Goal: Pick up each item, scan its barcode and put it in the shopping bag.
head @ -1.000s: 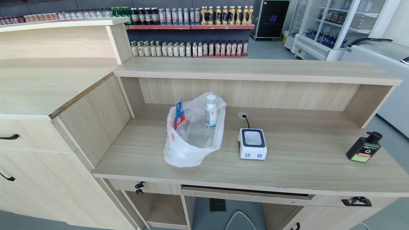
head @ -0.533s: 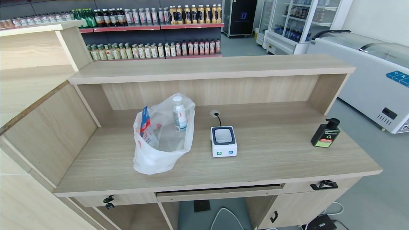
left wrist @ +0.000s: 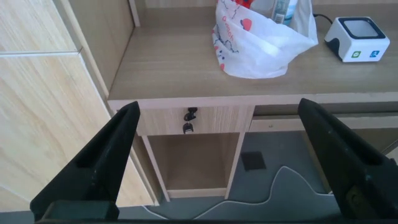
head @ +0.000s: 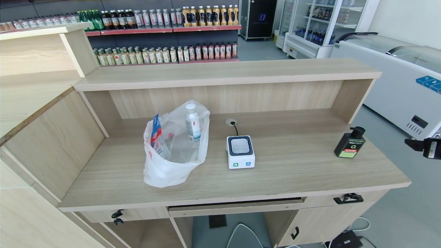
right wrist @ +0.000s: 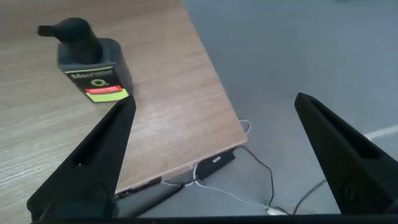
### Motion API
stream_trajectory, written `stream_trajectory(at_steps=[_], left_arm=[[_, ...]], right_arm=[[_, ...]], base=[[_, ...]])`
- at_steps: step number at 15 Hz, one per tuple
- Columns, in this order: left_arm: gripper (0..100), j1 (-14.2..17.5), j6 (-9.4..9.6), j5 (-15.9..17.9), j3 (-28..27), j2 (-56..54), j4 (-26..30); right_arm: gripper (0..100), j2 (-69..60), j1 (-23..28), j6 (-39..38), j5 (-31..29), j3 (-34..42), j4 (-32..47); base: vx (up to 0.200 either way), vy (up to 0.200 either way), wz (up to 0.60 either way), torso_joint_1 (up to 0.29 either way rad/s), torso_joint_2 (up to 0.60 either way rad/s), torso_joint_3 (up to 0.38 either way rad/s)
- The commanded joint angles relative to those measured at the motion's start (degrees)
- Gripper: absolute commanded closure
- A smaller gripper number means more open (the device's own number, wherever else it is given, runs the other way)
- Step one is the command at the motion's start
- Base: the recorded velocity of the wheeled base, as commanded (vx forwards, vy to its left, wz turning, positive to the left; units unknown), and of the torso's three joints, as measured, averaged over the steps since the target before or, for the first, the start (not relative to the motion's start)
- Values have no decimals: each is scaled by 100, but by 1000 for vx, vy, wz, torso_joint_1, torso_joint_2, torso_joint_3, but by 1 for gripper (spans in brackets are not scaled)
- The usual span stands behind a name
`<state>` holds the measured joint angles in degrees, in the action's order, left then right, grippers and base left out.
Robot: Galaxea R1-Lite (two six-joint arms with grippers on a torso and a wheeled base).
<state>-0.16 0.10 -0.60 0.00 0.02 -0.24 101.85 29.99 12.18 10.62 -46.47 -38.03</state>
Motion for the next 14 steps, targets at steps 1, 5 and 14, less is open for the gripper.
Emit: stream_trajectory(at_steps=[1, 5, 14], left_arm=[[0, -2, -1, -2, 0, -2, -2], [0, -2, -1, -2, 0, -2, -2], [0, -2, -1, -2, 0, -2, -2]], right_arm=[[0, 792, -265, 206, 336, -257, -283], [0, 1179, -345, 1516, 1487, -503, -187], [0, 1364, 218, 2280, 2779, -1461, 842]], base=[[0, 0, 0, 0, 0, 0], [0, 0, 0, 0, 0, 0], [0, 0, 0, 0, 0, 0]])
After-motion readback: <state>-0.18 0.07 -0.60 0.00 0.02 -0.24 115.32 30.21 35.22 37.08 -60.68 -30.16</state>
